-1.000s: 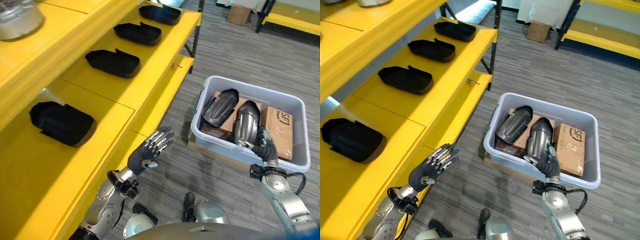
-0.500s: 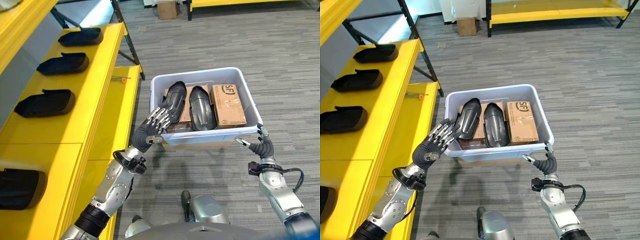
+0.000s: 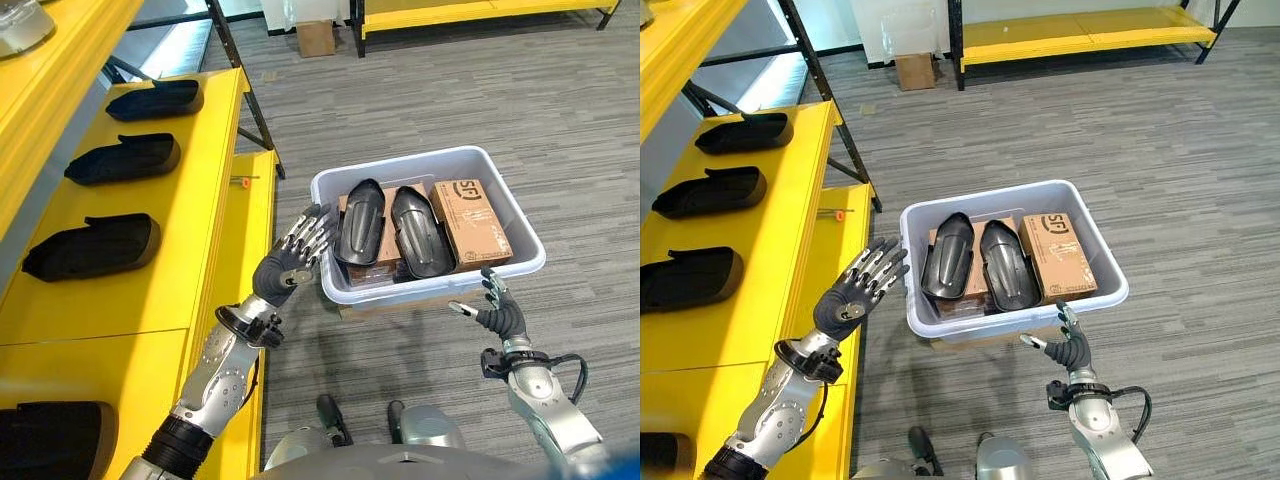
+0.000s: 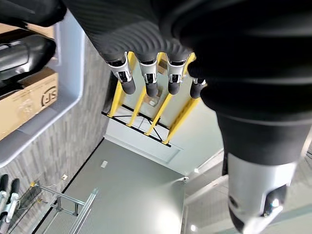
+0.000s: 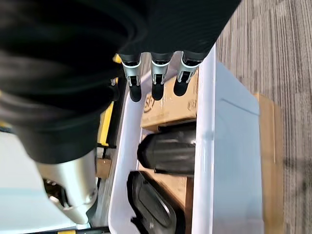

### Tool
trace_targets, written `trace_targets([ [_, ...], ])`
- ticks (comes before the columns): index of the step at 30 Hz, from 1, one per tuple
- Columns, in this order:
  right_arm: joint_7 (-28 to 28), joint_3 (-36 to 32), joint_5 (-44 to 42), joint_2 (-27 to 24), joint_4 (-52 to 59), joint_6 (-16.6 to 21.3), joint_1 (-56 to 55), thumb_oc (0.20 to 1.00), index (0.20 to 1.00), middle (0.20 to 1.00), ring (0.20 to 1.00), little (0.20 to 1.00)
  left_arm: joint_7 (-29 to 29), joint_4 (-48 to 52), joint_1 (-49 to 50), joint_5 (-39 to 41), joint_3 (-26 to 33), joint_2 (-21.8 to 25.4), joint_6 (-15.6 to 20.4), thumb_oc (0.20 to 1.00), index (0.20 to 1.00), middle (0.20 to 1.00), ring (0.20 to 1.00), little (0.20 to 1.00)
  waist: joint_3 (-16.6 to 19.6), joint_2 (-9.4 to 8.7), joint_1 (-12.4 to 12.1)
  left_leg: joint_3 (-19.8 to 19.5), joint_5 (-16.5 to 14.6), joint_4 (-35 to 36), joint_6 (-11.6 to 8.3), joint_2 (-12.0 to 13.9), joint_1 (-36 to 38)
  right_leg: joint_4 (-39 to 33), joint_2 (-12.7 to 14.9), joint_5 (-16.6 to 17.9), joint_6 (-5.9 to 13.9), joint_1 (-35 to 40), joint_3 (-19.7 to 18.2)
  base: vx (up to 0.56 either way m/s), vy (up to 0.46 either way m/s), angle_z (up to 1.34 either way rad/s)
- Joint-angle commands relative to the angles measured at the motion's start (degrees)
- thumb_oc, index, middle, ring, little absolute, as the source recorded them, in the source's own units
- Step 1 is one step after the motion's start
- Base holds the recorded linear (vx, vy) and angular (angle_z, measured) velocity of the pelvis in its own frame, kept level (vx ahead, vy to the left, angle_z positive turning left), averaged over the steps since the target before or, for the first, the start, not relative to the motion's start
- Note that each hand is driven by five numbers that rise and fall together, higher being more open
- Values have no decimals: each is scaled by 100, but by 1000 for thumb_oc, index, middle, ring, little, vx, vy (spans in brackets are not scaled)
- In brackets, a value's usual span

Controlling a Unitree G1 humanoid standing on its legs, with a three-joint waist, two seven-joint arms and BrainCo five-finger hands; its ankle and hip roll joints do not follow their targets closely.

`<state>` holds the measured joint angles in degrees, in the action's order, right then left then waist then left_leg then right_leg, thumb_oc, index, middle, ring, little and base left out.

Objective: Move parts from the plastic box to the shelf.

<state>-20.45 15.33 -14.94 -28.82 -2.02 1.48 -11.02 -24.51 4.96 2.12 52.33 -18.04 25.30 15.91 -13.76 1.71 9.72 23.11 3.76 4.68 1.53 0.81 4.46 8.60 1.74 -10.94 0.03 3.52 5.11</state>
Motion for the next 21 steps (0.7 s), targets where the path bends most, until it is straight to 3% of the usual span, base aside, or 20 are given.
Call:
trace_targets([
  [1,64,-99,83,6,183,143,201,1000,1000,1000,1000,1000,3,143,125,-378,133,-1,248,1000,1000,1000,1000,1000,263,-144,-13,225,-234,-333,-315,241,-337,-738,97,589,357,409,589,146,138,9],
  [4,62,-28,167,79,204,122,339,1000,1000,1000,1000,1000,197,67,122,-777,107,70,278,1000,1000,1000,1000,1000,339,-163,-70,343,-345,-288,-198,144,-263,-551,25,461,357,349,740,119,130,5],
  [8,-44,73,155,157,100,75,640,1000,1000,1000,1000,1000,37,2,89,-707,47,131,247,1000,1000,1000,1000,1000,347,-218,-158,529,-473,-436,-75,170,-346,86,-163,89,284,179,929,75,116,0],
  [9,-104,145,140,241,-50,94,860,1000,1000,1000,1000,1000,-110,-49,-3,-670,-19,121,20,1000,1000,1000,1000,1000,265,-275,-221,538,-538,-449,40,133,-314,964,-142,293,477,-157,1041,61,105,-3],
  [10,-102,151,146,250,-69,104,884,1000,1000,1000,1000,1000,-119,-49,-13,-651,-17,124,-5,1000,1000,1000,1000,1000,261,-284,-226,543,-548,-447,53,121,-319,1063,-122,273,492,-210,1041,93,112,-5],
  [11,-43,240,250,321,-137,112,1033,1000,1000,1000,1000,1000,7,-117,-37,-638,-63,115,-18,1000,1000,1000,1000,1000,195,-280,-268,555,-588,-381,133,118,-214,1836,-74,483,703,-489,1148,69,44,-10],
  [15,-74,346,246,404,-238,109,1207,1000,1000,1000,1000,1000,118,-159,-146,-761,-170,100,0,1000,1000,1000,1000,1000,132,-258,-382,580,-590,-295,203,109,-74,2326,419,601,874,-740,1381,60,-14,-25],
  [17,-141,358,205,489,-461,271,1339,1000,1000,1000,1000,1000,91,-86,-171,-702,-231,116,-128,1000,1000,1000,1000,1000,109,-201,-480,508,-569,-306,152,117,55,1754,833,723,854,-635,1474,105,-138,-4],
  [19,-180,326,176,531,-472,299,1346,1000,1000,1000,1000,1000,146,-74,-228,-745,-293,144,-200,1000,1000,1000,1000,1000,92,-160,-461,399,-563,-293,69,163,177,1069,1117,1058,902,-565,1354,120,-199,-10],
  [20,-177,311,103,551,-437,241,1328,1000,1000,1000,1000,1000,195,-70,-253,-794,-326,162,-264,1000,1000,1000,1000,1000,95,-158,-433,348,-587,-288,29,180,234,698,1330,1371,980,-586,1246,176,-339,-7],
  [21,-122,328,94,608,-381,138,1281,1000,1000,1000,1000,1000,324,-99,-255,-928,-397,194,-259,1000,1000,1000,1000,1000,101,-190,-370,357,-696,-243,-45,232,373,79,1795,2202,1246,-766,1045,163,-317,-1],
])
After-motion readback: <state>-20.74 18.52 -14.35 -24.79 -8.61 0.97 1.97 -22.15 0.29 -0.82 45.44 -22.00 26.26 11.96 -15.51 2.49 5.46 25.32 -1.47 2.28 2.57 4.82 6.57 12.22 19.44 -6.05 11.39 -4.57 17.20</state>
